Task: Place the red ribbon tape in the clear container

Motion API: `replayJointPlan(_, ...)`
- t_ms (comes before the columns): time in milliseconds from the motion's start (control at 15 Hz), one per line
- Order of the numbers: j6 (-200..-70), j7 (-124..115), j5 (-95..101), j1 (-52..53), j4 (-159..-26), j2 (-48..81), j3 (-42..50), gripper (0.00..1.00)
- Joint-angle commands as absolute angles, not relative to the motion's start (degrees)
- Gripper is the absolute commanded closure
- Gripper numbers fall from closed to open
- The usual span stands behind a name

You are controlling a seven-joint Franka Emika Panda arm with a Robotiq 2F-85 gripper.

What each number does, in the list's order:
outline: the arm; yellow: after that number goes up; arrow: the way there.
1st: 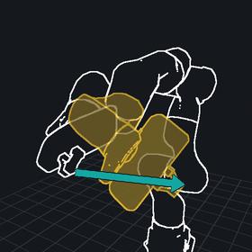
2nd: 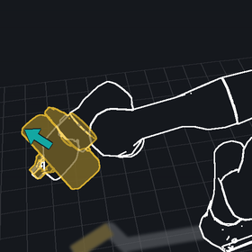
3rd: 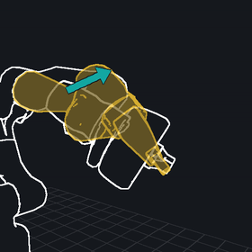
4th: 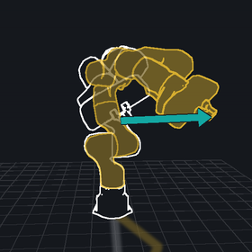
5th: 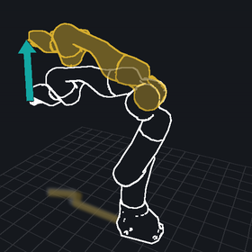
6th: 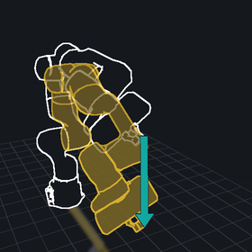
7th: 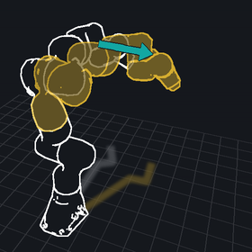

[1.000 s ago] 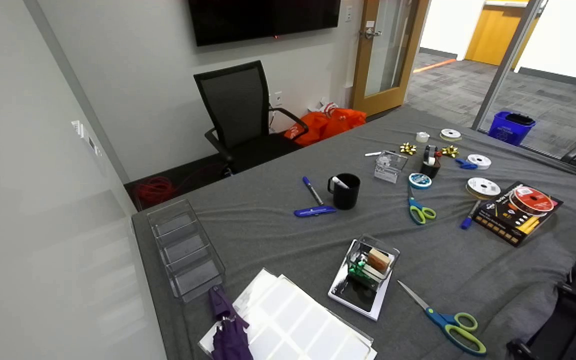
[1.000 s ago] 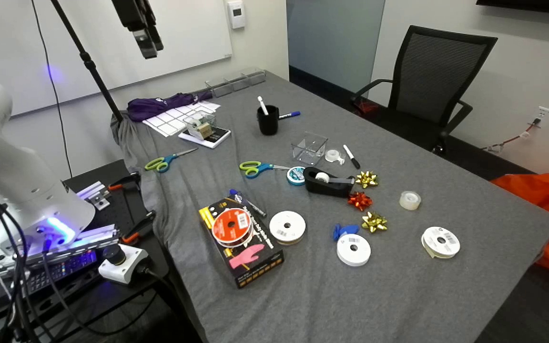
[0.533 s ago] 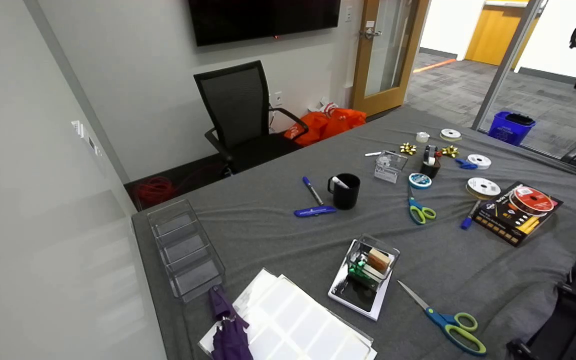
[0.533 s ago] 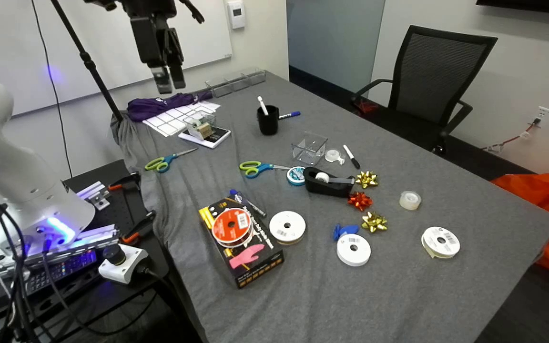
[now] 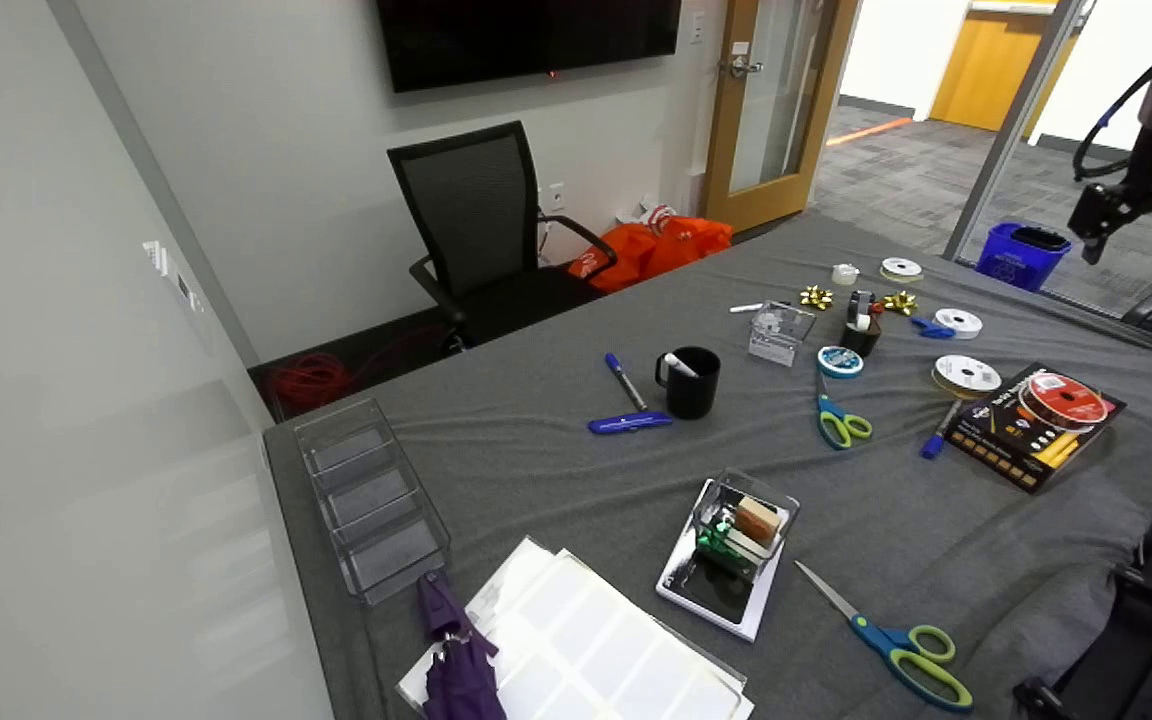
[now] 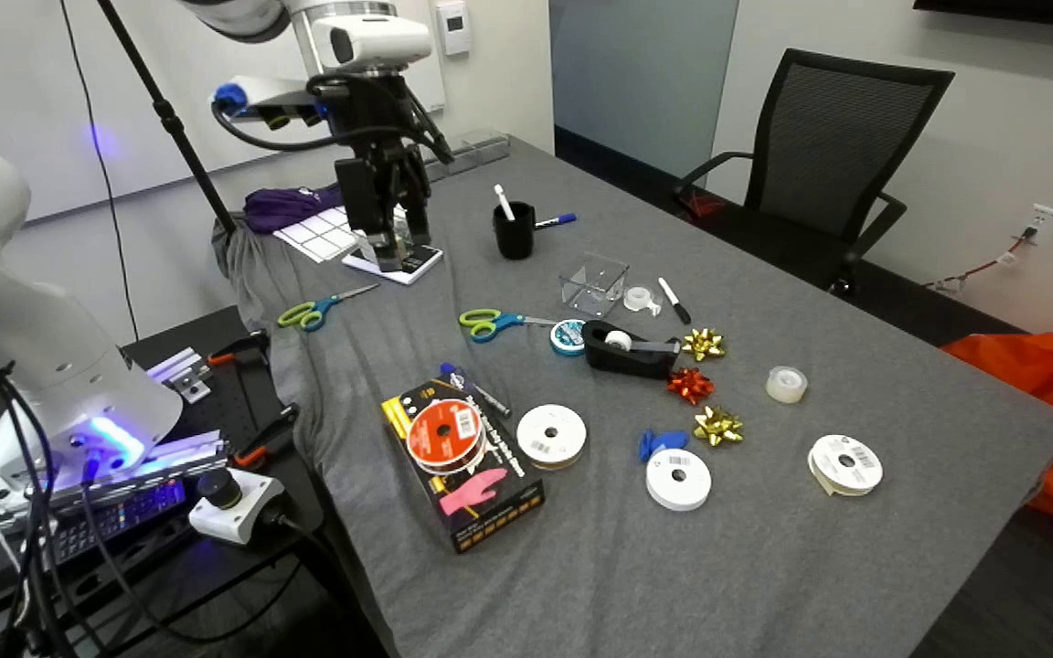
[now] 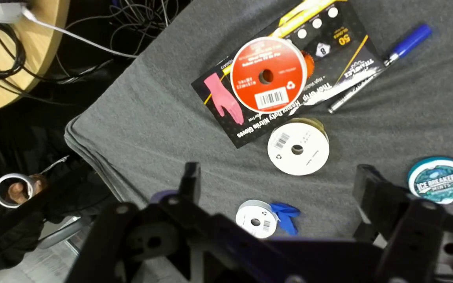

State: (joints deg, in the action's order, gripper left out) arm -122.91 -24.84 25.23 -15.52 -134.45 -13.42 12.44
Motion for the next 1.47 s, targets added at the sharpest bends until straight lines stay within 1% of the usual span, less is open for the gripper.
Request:
replayJointPlan(0,-129.22,-33.54,26.02,-17.46,-132.55,-6.42,11.92,0.00)
replayJointPlan(67,-129.67,-34.91,25.65,-17.65,-128.27,-1.96,12.45,0.00)
replayJointPlan(133,-130.16,-37.01,25.72,-17.55,-127.17,-0.10,12.67,0.00)
replayJointPlan(333,-126.11,-37.68,25.69,-16.37,-121.56,5.53,13.81,0.00)
replayJointPlan(400,-128.50,-37.37,25.46,-15.87,-126.23,1.01,14.04,0.00)
replayJointPlan(600,-127.83,-37.34,25.34,-15.44,-122.79,5.06,14.70,0.00)
replayJointPlan(867,-127.57,-37.34,25.33,-15.41,-122.27,5.35,14.73,0.00)
replayJointPlan(1400,-133.92,-37.03,17.74,-15.67,-123.28,11.94,16.38,0.00)
